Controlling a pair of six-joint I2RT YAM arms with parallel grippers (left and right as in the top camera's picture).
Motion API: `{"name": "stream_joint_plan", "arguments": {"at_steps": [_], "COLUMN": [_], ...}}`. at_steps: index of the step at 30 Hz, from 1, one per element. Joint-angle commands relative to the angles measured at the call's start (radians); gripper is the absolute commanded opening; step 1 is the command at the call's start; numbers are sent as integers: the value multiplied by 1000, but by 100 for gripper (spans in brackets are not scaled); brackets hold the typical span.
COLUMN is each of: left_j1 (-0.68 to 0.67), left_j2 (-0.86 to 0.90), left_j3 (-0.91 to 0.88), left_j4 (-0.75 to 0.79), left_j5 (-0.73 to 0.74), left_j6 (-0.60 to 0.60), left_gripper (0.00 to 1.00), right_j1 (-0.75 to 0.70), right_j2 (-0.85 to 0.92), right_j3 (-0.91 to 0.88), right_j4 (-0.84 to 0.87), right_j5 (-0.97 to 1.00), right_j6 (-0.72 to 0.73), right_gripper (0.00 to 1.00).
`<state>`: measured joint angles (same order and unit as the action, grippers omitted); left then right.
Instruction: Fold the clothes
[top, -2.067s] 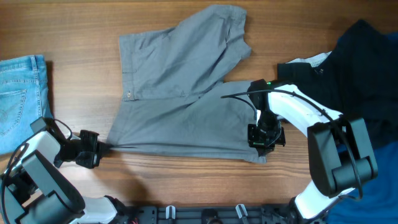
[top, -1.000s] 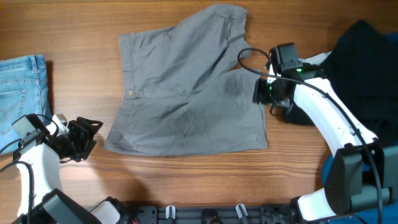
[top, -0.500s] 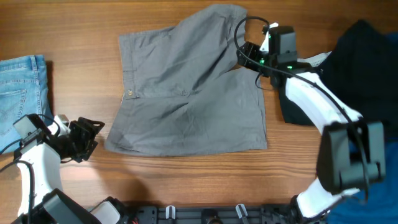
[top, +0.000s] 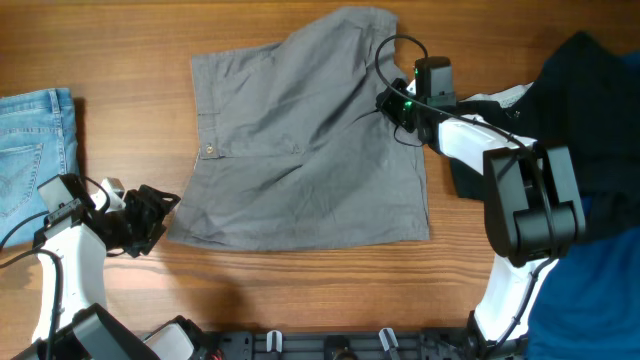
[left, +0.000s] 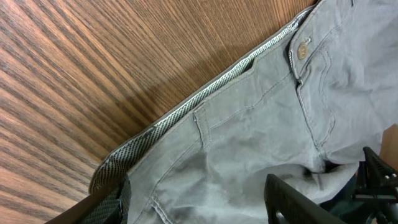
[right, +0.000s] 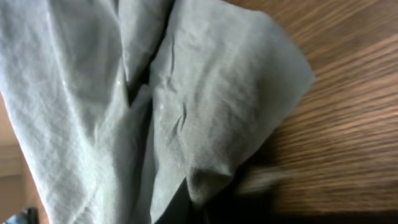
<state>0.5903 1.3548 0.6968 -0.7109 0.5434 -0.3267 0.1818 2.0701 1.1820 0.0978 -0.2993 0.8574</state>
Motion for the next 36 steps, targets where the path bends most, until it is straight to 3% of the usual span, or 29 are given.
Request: {"name": "stream_joint_plan", "arguments": {"at_steps": [1, 12, 15, 22, 24, 25, 26, 27, 29, 36], "left_j1": [-4, -4, -4, -8, -24, -35, -54, -77, -137, -401], "left_j2": [-6, -6, -6, -6, -7, -7, -7, -7, -6, 24], "left_j3": [10, 10, 10, 10, 11, 11, 11, 11, 11, 27], "left_j4": [0, 1, 1, 67, 111, 127, 150, 173, 229, 439], "left_j5": [-13, -56, -55, 6, 29, 30, 29, 28, 27, -138], "left_j6": [13, 13, 13, 36, 35, 35, 35, 35, 35, 35], "left_gripper": [69, 69, 69, 71, 72, 75, 77, 82, 99, 100], "right_j1": [-54, -205, -208, -208, -208, -208, -208, -208, -207, -204], "right_j2": [6, -80, -102, -258, -335, -365, -403, -438, -504, -571], "right_j3": [8, 8, 8, 13, 18, 18, 18, 18, 18, 14], "right_j4": [-73, -528, -603, -658, -649, -642, -637, -635, -644, -863], "right_j5": [-16, -43, -93, 22, 66, 82, 98, 101, 96, 71], "right_j6": [30, -119, -266, -362, -362, -362, -366, -389, -434, -548], "right_gripper": [4, 6, 9, 14, 25, 39, 60, 69, 78, 81]}}
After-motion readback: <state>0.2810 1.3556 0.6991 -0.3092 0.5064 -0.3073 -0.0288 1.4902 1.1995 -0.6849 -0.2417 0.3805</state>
